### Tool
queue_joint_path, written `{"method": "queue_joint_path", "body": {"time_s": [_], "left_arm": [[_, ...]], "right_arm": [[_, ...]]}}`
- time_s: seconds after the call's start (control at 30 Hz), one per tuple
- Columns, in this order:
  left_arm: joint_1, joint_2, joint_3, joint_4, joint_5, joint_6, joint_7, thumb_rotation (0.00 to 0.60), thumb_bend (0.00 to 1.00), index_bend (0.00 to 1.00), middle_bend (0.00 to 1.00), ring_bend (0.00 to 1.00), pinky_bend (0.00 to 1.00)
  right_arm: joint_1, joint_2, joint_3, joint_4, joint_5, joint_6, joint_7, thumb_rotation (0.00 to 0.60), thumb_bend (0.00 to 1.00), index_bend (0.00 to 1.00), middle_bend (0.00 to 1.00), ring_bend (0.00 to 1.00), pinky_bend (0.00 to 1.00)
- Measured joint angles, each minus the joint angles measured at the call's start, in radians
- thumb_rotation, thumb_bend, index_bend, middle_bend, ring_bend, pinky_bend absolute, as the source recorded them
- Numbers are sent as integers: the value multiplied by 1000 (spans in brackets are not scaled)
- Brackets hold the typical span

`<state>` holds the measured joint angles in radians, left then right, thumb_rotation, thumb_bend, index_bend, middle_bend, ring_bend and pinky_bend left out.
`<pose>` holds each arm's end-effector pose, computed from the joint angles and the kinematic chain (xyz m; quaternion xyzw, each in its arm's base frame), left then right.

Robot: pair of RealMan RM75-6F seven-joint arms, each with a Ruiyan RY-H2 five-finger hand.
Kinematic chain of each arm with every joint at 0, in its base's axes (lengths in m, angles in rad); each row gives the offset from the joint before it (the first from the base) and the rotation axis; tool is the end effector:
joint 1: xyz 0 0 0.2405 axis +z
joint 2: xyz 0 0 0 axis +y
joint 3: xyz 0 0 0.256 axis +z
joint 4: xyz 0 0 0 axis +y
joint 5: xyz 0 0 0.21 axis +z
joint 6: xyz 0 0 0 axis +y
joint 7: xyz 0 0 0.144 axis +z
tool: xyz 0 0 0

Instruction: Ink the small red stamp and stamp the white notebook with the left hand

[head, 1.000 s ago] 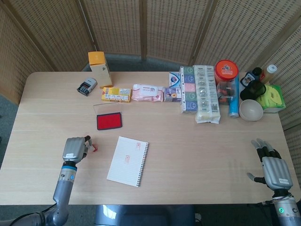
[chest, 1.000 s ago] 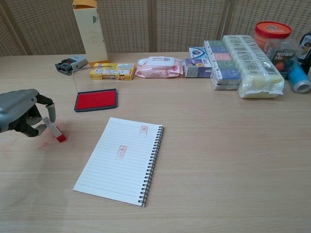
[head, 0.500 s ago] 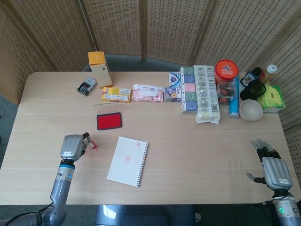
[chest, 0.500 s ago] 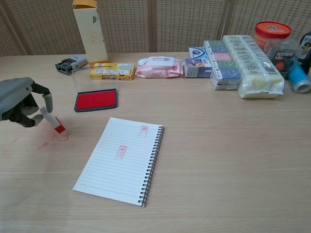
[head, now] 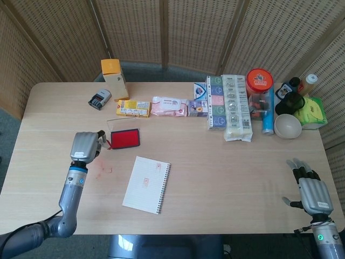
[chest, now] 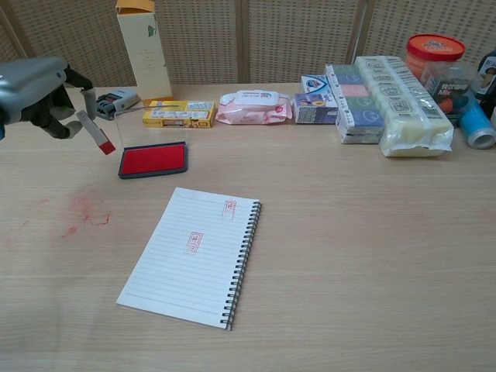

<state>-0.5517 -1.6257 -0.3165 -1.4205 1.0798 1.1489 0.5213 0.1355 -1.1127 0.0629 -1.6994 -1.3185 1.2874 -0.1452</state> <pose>-0.1947 0.3429 0.0133 -0.6374 -0.3790 -0.3691 0.5603 -0.3160 -0.1940 0.1361 0.6037 -0.4501 0.3027 0.5843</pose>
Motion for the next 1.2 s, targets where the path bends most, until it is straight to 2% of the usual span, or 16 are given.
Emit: {"method": "queue_joint_path", "body": {"time_s": [0.13, 0.37, 0.67, 1.2], "left_arm": [[-49, -3, -30, 37, -59, -50, 19, 600, 445, 589, 1000, 1000, 1000], [-128, -38, -49, 158, -161, -133, 55, 600, 445, 589, 1000, 1000, 1000], [-187, -93, -33, 271, -198, -192, 24, 600, 445, 589, 1000, 1000, 1000], [-215, -149, 6, 347, -194, -202, -14, 600, 445, 597, 1000, 1000, 1000]], "right_arm": [[12, -13, 5, 9, 18, -18, -15, 600, 20, 0, 10, 73, 147], [37, -42, 16, 33, 74, -58, -55, 600, 20, 0, 10, 73, 147], [47, -55, 20, 51, 108, -73, -70, 600, 20, 0, 11, 73, 147], [55, -56, 18, 62, 124, -88, -61, 600, 20, 0, 11, 74, 147]]}}
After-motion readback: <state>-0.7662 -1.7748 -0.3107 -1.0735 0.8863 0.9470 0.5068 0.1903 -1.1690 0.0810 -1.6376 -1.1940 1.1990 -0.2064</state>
